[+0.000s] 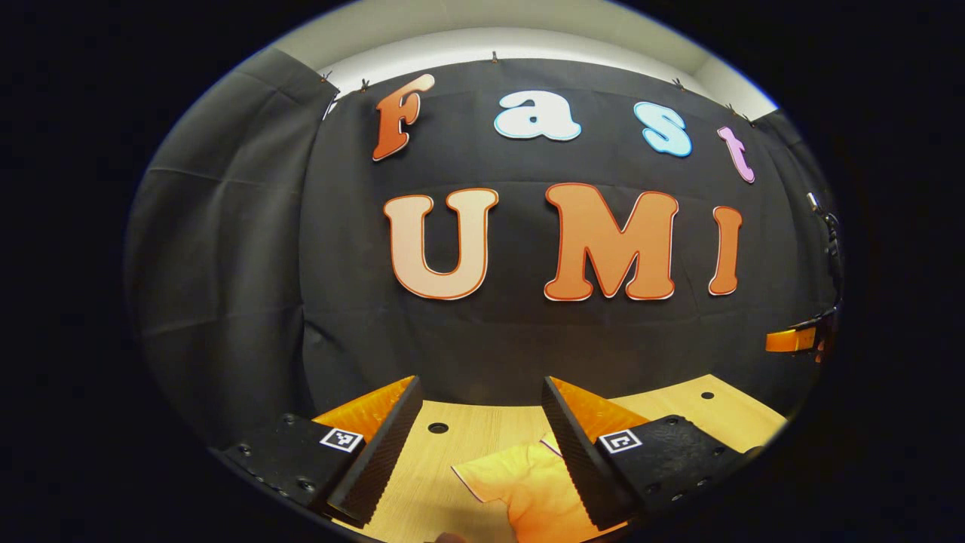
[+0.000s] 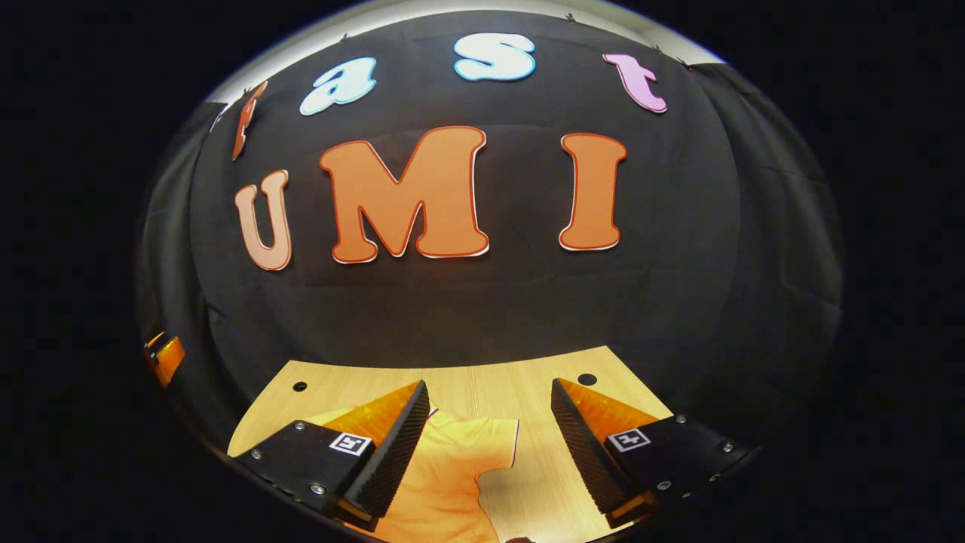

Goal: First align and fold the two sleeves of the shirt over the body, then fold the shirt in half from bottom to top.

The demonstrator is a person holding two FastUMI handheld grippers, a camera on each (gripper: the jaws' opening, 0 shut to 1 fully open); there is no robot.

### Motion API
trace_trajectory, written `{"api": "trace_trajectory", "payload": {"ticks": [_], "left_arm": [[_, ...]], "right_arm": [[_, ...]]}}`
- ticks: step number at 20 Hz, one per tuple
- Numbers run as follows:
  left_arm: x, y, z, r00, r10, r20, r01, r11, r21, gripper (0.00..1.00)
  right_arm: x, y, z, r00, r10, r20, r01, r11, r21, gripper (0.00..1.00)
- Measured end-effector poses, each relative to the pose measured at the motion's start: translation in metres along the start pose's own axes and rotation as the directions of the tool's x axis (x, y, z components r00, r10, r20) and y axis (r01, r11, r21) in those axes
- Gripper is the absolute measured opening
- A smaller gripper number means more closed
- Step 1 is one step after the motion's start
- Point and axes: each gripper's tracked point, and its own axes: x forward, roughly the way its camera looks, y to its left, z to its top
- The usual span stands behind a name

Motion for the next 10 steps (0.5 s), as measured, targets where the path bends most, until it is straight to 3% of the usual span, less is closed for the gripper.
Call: {"api": "trace_trajectory", "payload": {"ticks": [6,10], "left_arm": [[0.003,0.028,-0.007,0.999,0.043,-0.020,-0.043,0.999,0.000,0.98],[0.014,0.046,-0.021,0.996,0.074,-0.051,-0.075,0.997,-0.006,0.98]], "right_arm": [[0.067,-0.003,-0.041,0.977,-0.024,-0.211,0.028,0.999,0.017,0.98],[0.110,0.000,-0.084,0.938,-0.054,-0.341,0.048,0.998,-0.026,0.98]]}}
